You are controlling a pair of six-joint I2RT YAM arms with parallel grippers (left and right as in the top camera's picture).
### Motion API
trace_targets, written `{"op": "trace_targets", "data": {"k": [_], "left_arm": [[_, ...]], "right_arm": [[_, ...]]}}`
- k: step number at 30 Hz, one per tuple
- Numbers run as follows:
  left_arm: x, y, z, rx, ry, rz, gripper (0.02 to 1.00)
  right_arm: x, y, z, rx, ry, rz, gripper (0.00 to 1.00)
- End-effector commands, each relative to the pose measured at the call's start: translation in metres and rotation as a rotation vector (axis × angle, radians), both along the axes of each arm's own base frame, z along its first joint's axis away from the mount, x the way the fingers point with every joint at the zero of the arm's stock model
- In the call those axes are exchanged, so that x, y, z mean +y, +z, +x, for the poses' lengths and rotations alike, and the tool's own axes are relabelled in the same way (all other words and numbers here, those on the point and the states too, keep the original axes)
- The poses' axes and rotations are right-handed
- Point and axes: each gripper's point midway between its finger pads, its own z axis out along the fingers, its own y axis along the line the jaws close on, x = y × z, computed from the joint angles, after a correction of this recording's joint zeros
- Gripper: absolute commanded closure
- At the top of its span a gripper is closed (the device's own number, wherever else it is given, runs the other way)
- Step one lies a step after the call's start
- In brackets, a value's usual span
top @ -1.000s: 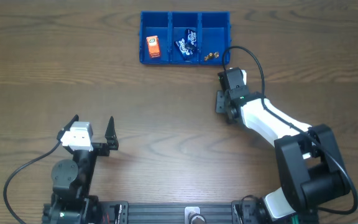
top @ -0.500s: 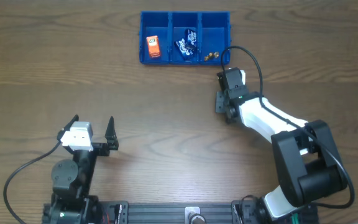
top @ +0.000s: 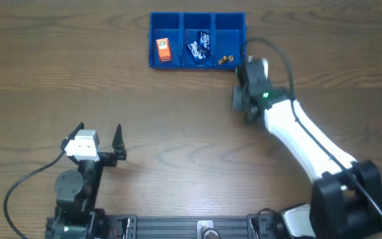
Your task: Sort Candies Into Trays
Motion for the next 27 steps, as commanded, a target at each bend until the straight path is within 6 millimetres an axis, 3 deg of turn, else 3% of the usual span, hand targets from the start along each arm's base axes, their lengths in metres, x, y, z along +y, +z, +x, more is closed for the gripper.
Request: {"op": "trace_targets", "data": {"k": [1,3,5,9,12,16,18,23,25,27], "left_arm": [[0.002,-0.017,-0.001,0.048,0.007,0.012,0.020],[0.002,-0.017,-0.001,0.049,0.007,0.012,0.020],[0.002,-0.017,-0.001,0.049,0.007,0.012,0.023],[0.002,-0.017,-0.001,0.048,0.007,0.012,0.020],[0.002,-0.017,-0.001,0.049,0.007,0.012,0.023],[0.002,-0.017,-0.001,0.049,0.007,0.012,0.023],[0.002,-0.017,-0.001,0.048,0.007,0.012,0.023],[0.002,-0.017,-0.001,0.048,0.007,0.012,0.020],[0.002,-0.017,-0.001,0.049,0.007,0.012,0.020],[0.002,-0.017,-0.001,0.049,0.007,0.012,0.023]], "right_arm": [[0.008,0.102,0.056,-0.193,0.029,-0.057,0.844],[0.015,0.117,0.079,-0.210,0.039,-0.069,0.842],[0.020,0.118,0.104,-0.207,0.034,-0.074,0.842],[0.035,0.088,0.139,-0.169,0.043,-0.075,0.833],[0.043,0.060,0.152,-0.134,0.066,-0.045,0.676],[0.050,0.043,0.155,-0.108,0.086,-0.022,0.595],[0.050,0.043,0.156,-0.111,0.086,-0.022,0.472],[0.044,0.046,0.143,-0.071,0.081,-0.042,0.457],[0.033,0.065,0.130,-0.076,0.059,-0.074,0.446],[0.012,0.102,0.103,-0.141,0.021,-0.105,0.336]]}}
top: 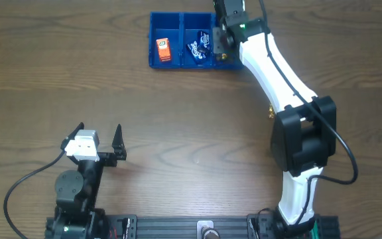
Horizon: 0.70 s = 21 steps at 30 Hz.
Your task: Sort Candies Into Trays
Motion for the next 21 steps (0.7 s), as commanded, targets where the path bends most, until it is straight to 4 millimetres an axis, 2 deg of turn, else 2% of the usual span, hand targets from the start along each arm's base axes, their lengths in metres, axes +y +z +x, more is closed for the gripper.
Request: {"op": "trace_targets", "data": {"k": [1,3,5,7,9,10,13,16,21], "left_arm": [[0.002,-0.017,-0.001,0.049,0.007,0.012,0.020],[0.002,-0.017,-0.001,0.048,0.007,0.012,0.020],[0.002,-0.017,-0.001,0.049,0.007,0.012,0.020],[0.002,-0.017,-0.001,0.049,0.007,0.012,0.023],[0.002,-0.017,-0.001,0.049,0.007,0.012,0.020],[0.002,-0.017,-0.001,0.049,0.007,0.012,0.020],[0.002,-0.017,-0.001,0.049,0.007,0.012,0.020],[0.002,-0.017,-0.001,0.049,0.007,0.012,0.020],[0.002,-0.017,-0.001,0.048,0.007,0.012,0.020]], "right_arm": [[-0.038,0.089,-0.040,-0.175,-0.071,-0.028,0.334],[-0.054,0.093,-0.065,-0.193,-0.096,-0.015,0.336],[-0.073,0.083,-0.090,-0.187,-0.155,0.005,0.343],[-0.096,0.059,-0.116,-0.146,-0.229,0.024,0.349],[-0.107,0.030,-0.133,-0.092,-0.251,0.043,0.347],[-0.109,0.004,-0.145,-0.036,-0.250,0.061,0.347],[-0.110,-0.037,-0.162,0.048,-0.246,0.062,0.354],[-0.112,-0.068,-0.174,0.122,-0.257,0.056,0.358],[-0.121,-0.086,-0.174,0.165,-0.297,0.048,0.364]]}}
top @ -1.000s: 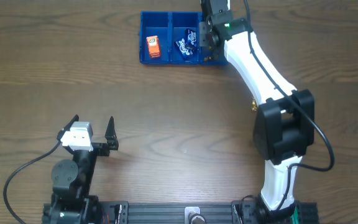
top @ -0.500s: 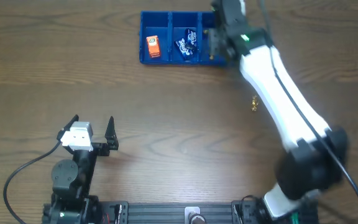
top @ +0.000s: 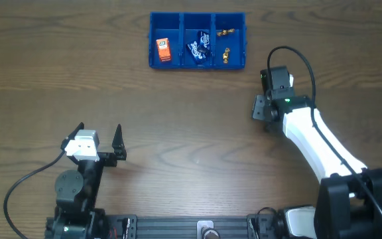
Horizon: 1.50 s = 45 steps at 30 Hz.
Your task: Sort Candies Into Trays
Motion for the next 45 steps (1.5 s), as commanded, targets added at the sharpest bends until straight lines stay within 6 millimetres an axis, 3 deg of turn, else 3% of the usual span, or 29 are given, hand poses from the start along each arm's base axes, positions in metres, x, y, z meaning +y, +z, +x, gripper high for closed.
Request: {"op": "trace_targets", "data": {"k": [1,10,21,23,25,26,38,40,43,45], "left_arm": [[0.002,-0.017,-0.001,0.048,0.007,0.013,0.020],[0.002,-0.017,-0.001,0.048,0.007,0.013,0.020],[0.002,-0.017,-0.001,0.048,0.007,0.013,0.020],[0.002,-0.017,-0.001,0.048,0.007,0.013,0.020],[0.002,-0.017,-0.001,0.048,0.007,0.013,0.020],[0.002,-0.017,-0.001,0.048,0.007,0.013,0.023],[0.002,-0.017,-0.001,0.048,0.007,0.013,0.023],[0.002,-0.017,-0.001,0.048,0.007,0.013,0.020],[0.002,-0.017,-0.001,0.048,0.007,0.013,0.020],[0.002,-0.017,-0.001,0.048,0.007,0.012,0.020]], "right_arm": [[-0.008,-0.012,0.006,0.008,-0.050,0.014,0.362],[-0.023,-0.032,0.014,0.026,-0.091,0.009,0.371],[-0.024,-0.055,0.014,0.072,-0.095,0.002,0.411],[-0.024,-0.055,0.014,0.070,-0.096,0.002,0.463],[-0.024,-0.055,0.015,0.066,-0.095,0.003,0.614],[-0.024,-0.055,0.015,0.066,-0.095,0.003,0.643],[-0.024,-0.053,0.020,0.046,-0.095,0.002,0.875],[-0.021,-0.048,0.021,0.030,-0.086,-0.001,0.877],[-0.006,-0.013,0.029,-0.058,-0.046,0.012,0.877],[0.015,0.044,0.035,-0.205,0.009,0.035,0.877]]}}
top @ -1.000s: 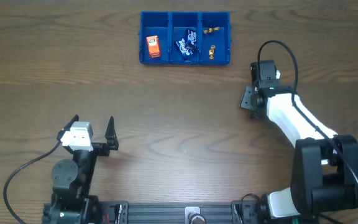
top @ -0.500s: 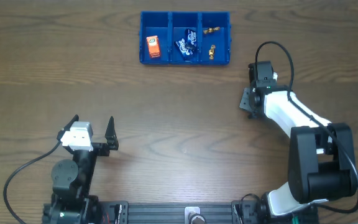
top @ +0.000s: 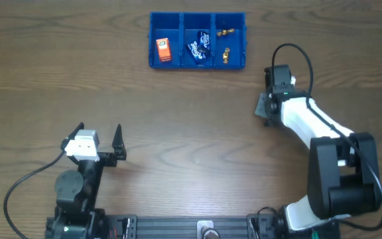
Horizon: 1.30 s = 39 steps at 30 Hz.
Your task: Sort Candies Into Trays
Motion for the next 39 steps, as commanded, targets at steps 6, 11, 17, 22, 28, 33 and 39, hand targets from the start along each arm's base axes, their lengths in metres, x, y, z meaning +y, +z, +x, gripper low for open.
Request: {"op": "trace_targets", "data": {"k": [6,11,17,22,28,33,39], "left_arm": [[0.002,-0.017,-0.001,0.049,0.007,0.012,0.023],[0.002,-0.017,-0.001,0.049,0.007,0.012,0.020],[0.002,-0.017,-0.001,0.049,0.007,0.012,0.023],[0.002,-0.017,-0.001,0.049,0.007,0.012,0.020],[0.002,-0.017,-0.001,0.049,0.007,0.012,0.020],[0.002,-0.017,-0.001,0.048,0.007,0.012,0.020],[0.002,-0.017,-0.001,0.049,0.007,0.012,0.020]], "right_arm": [[0.066,0.212,0.058,-0.473,0.156,-0.002,0.875],[0.095,0.216,0.130,-0.456,0.226,-0.040,0.875],[0.112,0.178,0.173,-0.411,0.241,-0.027,0.866],[0.119,0.171,0.180,-0.417,0.254,-0.005,0.862],[0.120,0.172,0.180,-0.421,0.260,-0.005,0.748],[0.128,0.172,0.179,-0.423,0.275,0.004,0.424],[0.127,0.209,0.165,-0.477,0.295,0.010,0.308]]}}
